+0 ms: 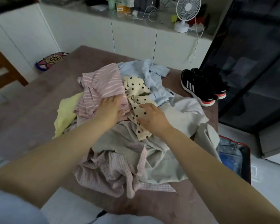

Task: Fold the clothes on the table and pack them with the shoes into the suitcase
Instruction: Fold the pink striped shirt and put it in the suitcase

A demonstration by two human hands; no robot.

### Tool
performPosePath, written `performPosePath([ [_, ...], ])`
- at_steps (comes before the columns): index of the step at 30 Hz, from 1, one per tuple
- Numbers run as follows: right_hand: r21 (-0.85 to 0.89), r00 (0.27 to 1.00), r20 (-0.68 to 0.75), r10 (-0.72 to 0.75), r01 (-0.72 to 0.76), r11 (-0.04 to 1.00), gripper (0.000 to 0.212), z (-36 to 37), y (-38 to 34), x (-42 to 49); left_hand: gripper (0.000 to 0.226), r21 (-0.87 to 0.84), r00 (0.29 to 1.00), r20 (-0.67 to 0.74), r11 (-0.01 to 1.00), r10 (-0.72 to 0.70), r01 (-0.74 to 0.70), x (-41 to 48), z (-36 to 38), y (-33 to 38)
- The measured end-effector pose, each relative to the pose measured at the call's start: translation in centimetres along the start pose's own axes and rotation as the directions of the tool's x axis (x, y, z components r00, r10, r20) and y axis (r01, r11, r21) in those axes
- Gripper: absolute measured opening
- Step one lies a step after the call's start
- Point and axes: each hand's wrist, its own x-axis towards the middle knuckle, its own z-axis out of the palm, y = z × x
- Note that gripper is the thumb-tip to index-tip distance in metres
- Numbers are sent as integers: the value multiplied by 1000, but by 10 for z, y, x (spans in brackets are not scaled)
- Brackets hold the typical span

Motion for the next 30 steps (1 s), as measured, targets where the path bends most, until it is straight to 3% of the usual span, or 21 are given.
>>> performPosePath([
  [3,-32,996,-85,7,-9,999,48,16,-26,40,57,-13,999,48,1000,7,-6,26,-4,-48],
  [7,-134,993,-82,86,-97,986,47,39,-59,84,68,-57,992,113,997,47,-41,51,-5,-98],
  [11,-238,973,-164,164,-201,950,23,47,-66,105,75,-74,968,216,991,127,-114,67,3,-129],
  [14,93,944,-206,258,-243,966,20,22,-64,98,77,-98,955,250,985,163,-142,74,9,-135],
  [16,352,910,-243,336,-240,905,14,-2,-63,88,70,-181,964,198,973,180,-145,76,11,-132],
  [20,483,875,-268,403,-240,842,11,-48,-52,52,23,-398,967,-18,886,253,-239,83,-8,-106],
  [23,555,830,-311,463,-236,798,23,-80,-40,13,6,-543,947,-27,791,320,-283,86,-44,-65],
  [27,573,782,-382,493,-219,790,23,-122,-35,-50,22,-645,870,127,706,477,-293,85,-90,-3],
  [30,538,868,-271,416,-222,813,22,-154,-37,-102,13,-679,738,349,699,577,-226,80,-118,30],
])
